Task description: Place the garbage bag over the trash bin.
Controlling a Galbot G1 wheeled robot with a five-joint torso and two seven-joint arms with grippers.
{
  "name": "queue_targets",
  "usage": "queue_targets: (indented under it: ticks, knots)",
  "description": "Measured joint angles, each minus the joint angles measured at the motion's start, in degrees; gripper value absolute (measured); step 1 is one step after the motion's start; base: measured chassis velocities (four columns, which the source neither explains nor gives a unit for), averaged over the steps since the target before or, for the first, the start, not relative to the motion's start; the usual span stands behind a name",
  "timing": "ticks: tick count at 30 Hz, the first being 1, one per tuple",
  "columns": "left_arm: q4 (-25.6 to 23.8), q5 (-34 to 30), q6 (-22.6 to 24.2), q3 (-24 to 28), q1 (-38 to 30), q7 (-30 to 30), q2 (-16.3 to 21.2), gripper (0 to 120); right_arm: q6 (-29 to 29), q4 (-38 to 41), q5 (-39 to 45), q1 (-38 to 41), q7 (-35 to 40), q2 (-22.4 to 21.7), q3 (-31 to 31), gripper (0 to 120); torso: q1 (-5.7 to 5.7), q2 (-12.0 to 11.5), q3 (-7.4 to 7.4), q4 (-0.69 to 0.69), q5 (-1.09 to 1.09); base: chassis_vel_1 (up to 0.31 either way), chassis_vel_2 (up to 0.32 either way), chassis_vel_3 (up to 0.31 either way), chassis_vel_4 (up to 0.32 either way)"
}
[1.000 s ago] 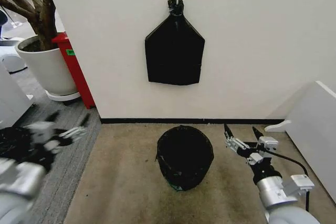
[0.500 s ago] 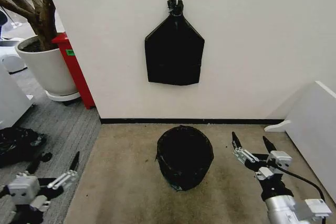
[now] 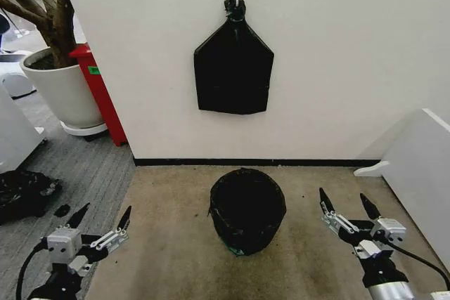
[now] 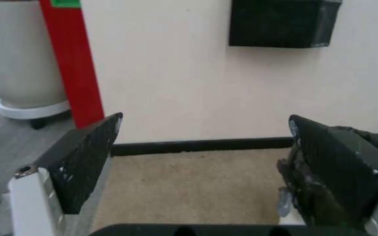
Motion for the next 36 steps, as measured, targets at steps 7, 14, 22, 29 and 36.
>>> queue_targets:
  ticks: [7,14,22,29,36]
  knots:
    - [0.08,0.67,1.08,2.07,-0.88,-0.79,-0.01,100,0.75,-0.32,-0.31,-0.29,-0.07,0.19,-0.02,100,0.0,0.0,0.0,0.01,0.0,0.0,0.0,0.0,0.0]
    - [0.12,1.45,0.31,2.01,-0.88,-0.86,-0.32,100,1.15,-0.68,-1.34,-0.78,-0.11,0.22,-0.06,100,0.0,0.0,0.0,0.01,0.0,0.0,0.0,0.0,0.0]
    - [0.15,2.12,-0.17,2.21,-0.87,-1.2,-0.52,100,1.15,-0.81,-1.78,-0.87,0.04,0.25,-0.07,100,0.0,0.0,0.0,0.01,0.0,0.0,0.0,0.0,0.0]
    - [0.16,2.13,-0.21,2.21,-0.85,-1.23,-0.53,100,1.15,-0.84,-1.8,-0.86,0.12,0.25,-0.09,100,0.0,0.0,0.0,0.01,0.0,0.0,0.0,0.0,0.0]
    - [0.17,2.13,-0.23,2.21,-0.85,-1.23,-0.53,100,1.15,-0.84,-1.8,-0.84,0.15,0.25,-0.11,100,0.0,0.0,0.0,0.01,0.0,0.0,0.0,0.0,0.0]
